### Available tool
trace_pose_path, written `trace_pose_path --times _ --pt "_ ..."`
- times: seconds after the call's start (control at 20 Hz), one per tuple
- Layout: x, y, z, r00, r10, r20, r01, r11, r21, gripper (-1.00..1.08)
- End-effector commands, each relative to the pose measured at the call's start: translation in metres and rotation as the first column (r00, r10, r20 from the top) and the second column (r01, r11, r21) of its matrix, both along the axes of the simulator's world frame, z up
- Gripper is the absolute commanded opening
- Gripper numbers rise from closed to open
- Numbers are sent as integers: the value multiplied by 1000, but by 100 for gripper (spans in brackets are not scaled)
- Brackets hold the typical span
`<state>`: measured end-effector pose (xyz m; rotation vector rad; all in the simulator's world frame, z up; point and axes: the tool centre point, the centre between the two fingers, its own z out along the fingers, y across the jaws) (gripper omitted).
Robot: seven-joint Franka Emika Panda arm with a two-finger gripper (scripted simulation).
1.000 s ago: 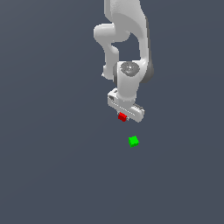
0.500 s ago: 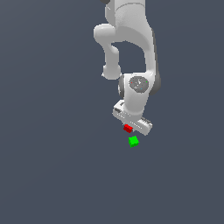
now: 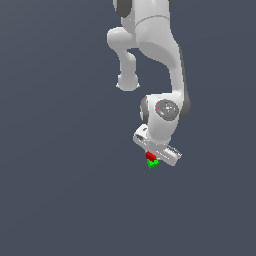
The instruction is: Stack the red cube on top of the green cube.
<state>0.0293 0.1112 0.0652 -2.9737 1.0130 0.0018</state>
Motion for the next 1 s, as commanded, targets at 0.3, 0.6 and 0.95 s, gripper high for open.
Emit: trace_pose_path --times 0.3,0.6,0.95 --pt "14 6 -4 1000 0 1 0 1000 -1 -100" --pt "14 6 -4 1000 0 1 0 1000 -1 100" --pt "14 6 -4 1000 0 1 0 1000 -1 100"
